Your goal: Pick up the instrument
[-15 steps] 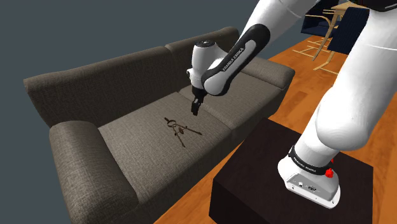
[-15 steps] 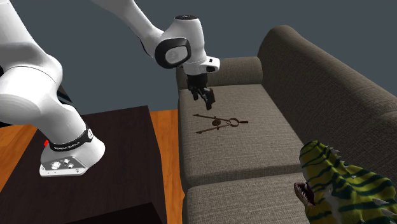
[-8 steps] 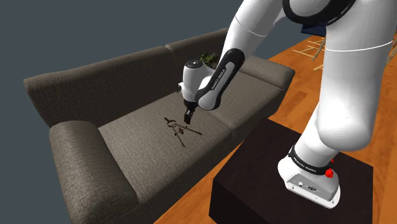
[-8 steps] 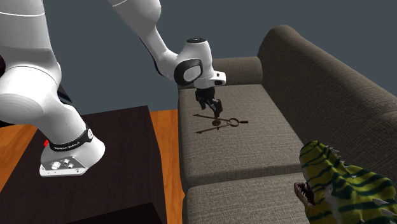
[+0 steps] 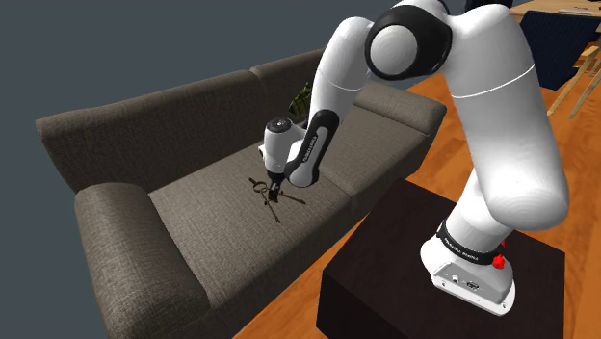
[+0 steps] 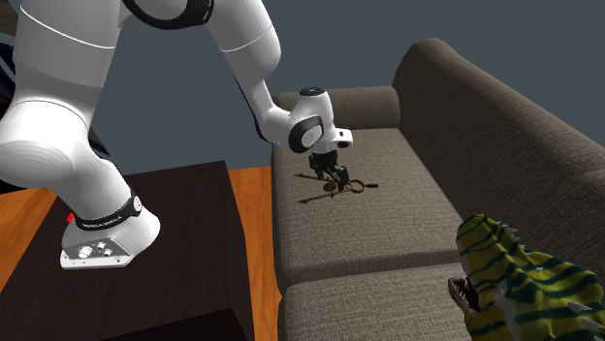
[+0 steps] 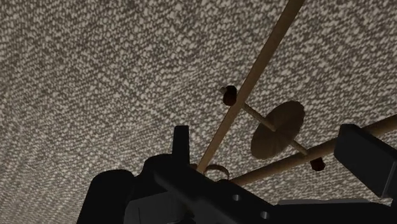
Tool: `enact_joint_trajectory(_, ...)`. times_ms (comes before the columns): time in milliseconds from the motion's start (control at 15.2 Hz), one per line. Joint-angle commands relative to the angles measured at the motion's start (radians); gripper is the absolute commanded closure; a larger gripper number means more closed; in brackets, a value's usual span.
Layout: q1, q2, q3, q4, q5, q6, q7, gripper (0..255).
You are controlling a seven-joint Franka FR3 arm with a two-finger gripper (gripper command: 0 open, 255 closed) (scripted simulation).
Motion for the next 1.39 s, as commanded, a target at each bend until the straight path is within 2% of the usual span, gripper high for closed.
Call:
enact_joint_trajectory(0, 0.009, 0.041, -0.009, 0.025, -0.005, 0.018, 0.007, 0)
enact_joint_trajectory(462, 0.026, 0.12, -0.029, 0.063, -0.009, 0.06, 0.024, 0)
enact_joint_trajectory(528, 0.025, 0.119, -0.029, 0.063, -0.009, 0.059, 0.023, 255)
enact_joint_trajectory(1122, 0.026, 0.12, -0.029, 0.063, -0.009, 0.06, 0.024, 255)
enact_joint_trajectory(1320, 0.017, 0.077, -0.019, 0.042, -0.008, 0.038, 0.015, 255)
